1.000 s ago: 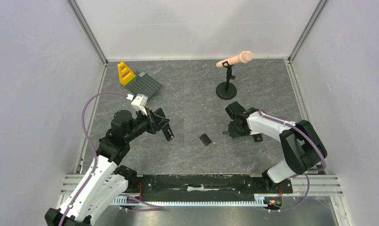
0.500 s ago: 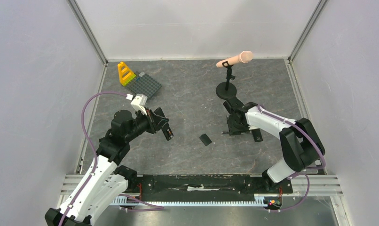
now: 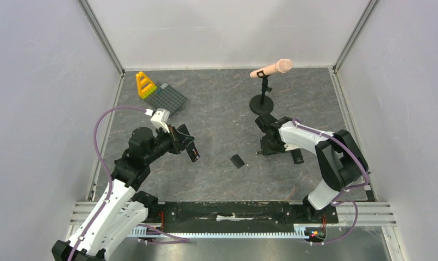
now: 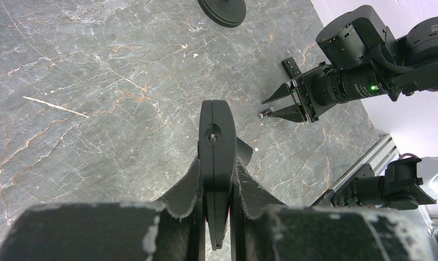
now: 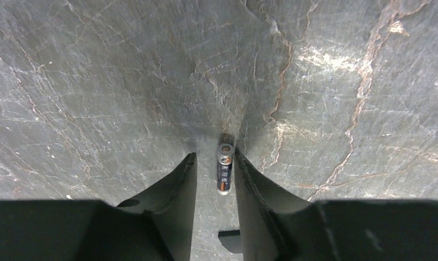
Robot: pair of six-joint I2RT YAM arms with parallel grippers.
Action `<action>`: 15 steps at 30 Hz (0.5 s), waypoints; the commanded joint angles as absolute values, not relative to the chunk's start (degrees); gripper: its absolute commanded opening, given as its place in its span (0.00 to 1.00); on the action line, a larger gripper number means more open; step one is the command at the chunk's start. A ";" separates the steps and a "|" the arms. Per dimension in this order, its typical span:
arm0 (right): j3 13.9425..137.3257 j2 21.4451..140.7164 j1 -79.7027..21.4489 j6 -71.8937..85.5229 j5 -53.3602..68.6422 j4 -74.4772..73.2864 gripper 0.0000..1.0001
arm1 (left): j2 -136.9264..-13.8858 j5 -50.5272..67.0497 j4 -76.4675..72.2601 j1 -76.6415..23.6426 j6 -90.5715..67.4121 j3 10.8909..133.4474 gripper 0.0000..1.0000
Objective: Load the batteries into the remote control
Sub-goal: Pick up the battery from the center of the board.
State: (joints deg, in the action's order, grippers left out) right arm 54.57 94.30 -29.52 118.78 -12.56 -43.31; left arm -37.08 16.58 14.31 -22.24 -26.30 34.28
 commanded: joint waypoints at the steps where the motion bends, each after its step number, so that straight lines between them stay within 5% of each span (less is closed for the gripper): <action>1: 55.57 95.18 -29.75 125.45 -13.94 -45.53 0.32 | -36.32 15.68 13.36 -22.22 -23.82 34.42 0.02; 5: 55.28 95.45 -29.77 124.78 -14.55 -45.45 0.23 | -36.17 15.53 13.45 -22.20 -23.68 34.39 0.02; 9: 55.33 94.84 -29.79 122.07 -16.40 -44.55 0.05 | -36.19 15.58 13.49 -22.19 -23.68 34.40 0.02; 15: 55.90 90.14 -29.88 108.06 -26.77 -44.82 0.00 | -37.86 18.75 12.57 -22.21 -25.48 34.11 0.02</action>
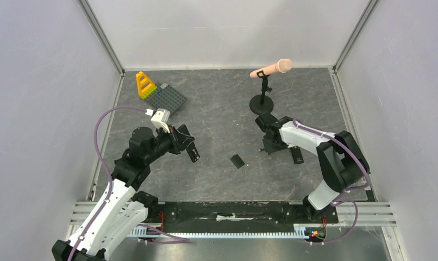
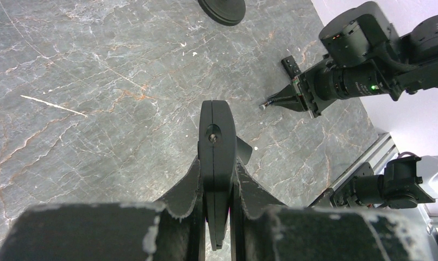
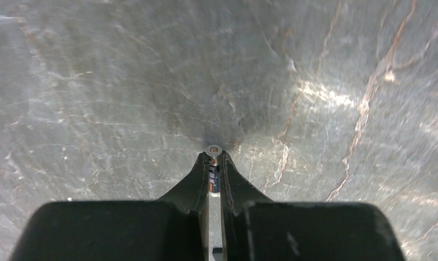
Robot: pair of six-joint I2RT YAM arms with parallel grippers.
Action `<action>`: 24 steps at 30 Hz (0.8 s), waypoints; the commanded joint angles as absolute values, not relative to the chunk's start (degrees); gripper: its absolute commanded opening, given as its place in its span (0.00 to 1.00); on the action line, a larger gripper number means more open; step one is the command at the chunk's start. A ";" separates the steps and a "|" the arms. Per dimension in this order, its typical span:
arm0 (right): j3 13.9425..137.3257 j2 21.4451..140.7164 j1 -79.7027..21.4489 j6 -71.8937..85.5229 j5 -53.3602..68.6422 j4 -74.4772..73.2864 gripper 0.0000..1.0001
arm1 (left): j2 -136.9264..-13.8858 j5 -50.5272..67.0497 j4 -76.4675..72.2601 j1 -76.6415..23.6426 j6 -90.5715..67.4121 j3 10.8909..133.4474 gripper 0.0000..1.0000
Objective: Load the batteries into the remote control
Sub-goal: Pick up the battery from the center of the board.
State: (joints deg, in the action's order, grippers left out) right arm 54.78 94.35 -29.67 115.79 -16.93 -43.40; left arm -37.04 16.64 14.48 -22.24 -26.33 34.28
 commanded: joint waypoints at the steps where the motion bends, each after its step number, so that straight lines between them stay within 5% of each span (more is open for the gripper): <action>1: 54.93 88.15 -29.87 104.98 -28.39 -44.33 0.00 | -38.45 19.98 12.04 -22.21 -26.16 34.10 0.02; 11: 41.35 61.76 -29.88 63.69 -25.38 -19.98 0.00 | -46.92 36.93 -4.79 -22.90 -40.32 31.33 0.02; 16: 40.77 51.41 -29.86 44.25 -11.01 -11.72 0.00 | -53.80 43.21 -22.63 -26.07 -49.38 30.10 0.02; 24: 42.34 46.82 -30.63 34.24 13.87 -0.45 0.00 | -61.00 36.89 -26.44 -31.09 -56.80 35.74 0.02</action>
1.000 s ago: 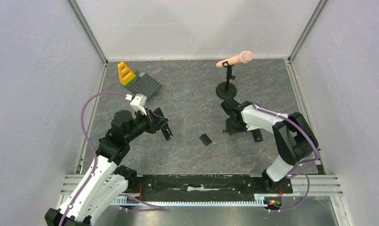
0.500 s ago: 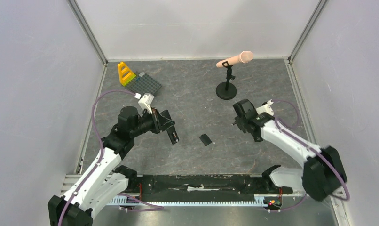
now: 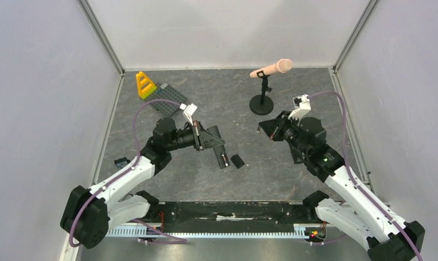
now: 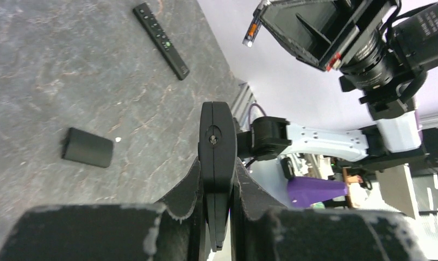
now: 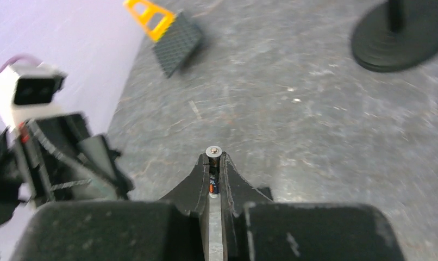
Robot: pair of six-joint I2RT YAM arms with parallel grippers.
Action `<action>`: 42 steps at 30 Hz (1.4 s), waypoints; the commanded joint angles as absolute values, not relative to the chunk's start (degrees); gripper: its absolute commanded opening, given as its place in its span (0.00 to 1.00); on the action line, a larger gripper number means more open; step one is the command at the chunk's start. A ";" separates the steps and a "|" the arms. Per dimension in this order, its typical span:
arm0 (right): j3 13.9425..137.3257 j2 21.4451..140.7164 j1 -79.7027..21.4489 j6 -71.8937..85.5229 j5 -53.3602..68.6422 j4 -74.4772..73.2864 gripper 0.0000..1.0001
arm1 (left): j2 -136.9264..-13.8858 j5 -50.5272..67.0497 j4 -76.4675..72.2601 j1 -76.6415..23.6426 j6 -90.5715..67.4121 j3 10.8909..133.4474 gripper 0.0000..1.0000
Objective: Load the batteries into the remote control
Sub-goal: Pick up the battery from the center of the board, then load the battery into the remote control.
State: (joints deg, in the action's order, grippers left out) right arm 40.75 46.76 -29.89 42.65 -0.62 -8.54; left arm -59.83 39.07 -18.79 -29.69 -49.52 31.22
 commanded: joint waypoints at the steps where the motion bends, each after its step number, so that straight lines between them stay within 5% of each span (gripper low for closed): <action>1: 43.09 47.20 -31.50 33.59 15.78 1.79 0.00 | -61.38 36.06 -26.66 -31.27 -57.88 36.22 0.02; 16: 56.33 55.16 -51.89 17.99 11.92 -4.95 0.00 | -64.96 35.97 -28.74 -31.51 -67.93 39.94 0.02; 42: 56.79 59.78 -56.18 13.78 4.77 -10.89 0.00 | -63.90 36.79 -33.79 -31.38 -71.61 38.29 0.02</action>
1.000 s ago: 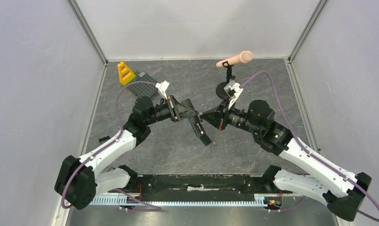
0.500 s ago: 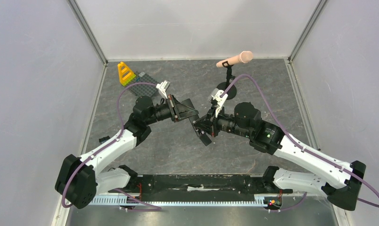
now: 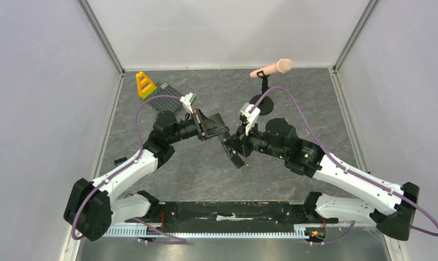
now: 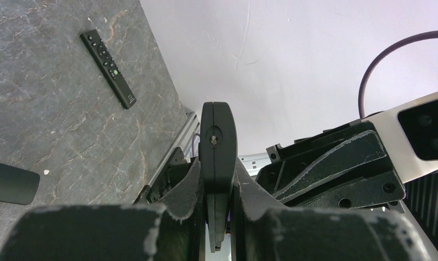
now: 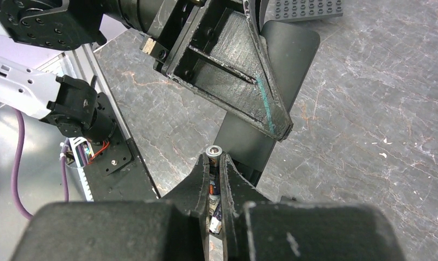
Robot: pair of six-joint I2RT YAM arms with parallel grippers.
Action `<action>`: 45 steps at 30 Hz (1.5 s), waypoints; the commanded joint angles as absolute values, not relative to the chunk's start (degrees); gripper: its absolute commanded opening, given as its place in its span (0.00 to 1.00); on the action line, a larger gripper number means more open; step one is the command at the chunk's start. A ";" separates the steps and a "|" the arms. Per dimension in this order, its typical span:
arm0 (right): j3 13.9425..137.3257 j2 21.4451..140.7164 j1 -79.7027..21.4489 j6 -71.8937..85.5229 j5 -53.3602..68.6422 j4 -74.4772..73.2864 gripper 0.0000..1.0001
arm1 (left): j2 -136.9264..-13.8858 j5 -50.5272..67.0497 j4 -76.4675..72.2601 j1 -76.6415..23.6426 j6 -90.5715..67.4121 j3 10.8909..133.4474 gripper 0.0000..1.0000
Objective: Load the batteries into the remote control
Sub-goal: Load the battery into the remote control.
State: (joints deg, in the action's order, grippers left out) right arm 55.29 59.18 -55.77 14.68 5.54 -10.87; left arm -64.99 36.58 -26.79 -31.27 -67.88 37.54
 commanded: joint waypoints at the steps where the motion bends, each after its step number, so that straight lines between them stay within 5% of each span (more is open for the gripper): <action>1: 56.61 59.83 -56.20 13.71 4.45 -10.99 0.00 | -63.94 36.78 -34.28 -31.39 -71.78 38.20 0.02; 35: 62.03 66.17 -56.18 19.07 2.54 -26.50 0.03 | -61.35 31.29 -35.25 -31.38 -72.42 35.49 0.02; 45: 62.63 65.75 -56.22 19.81 1.20 -24.96 0.22 | -61.34 31.75 -35.06 -31.40 -72.25 35.39 0.02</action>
State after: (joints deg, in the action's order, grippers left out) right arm 62.35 65.34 -56.03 19.38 2.81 -22.37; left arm -63.70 31.59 -29.06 -31.27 -68.42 34.30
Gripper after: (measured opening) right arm 0.176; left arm 0.189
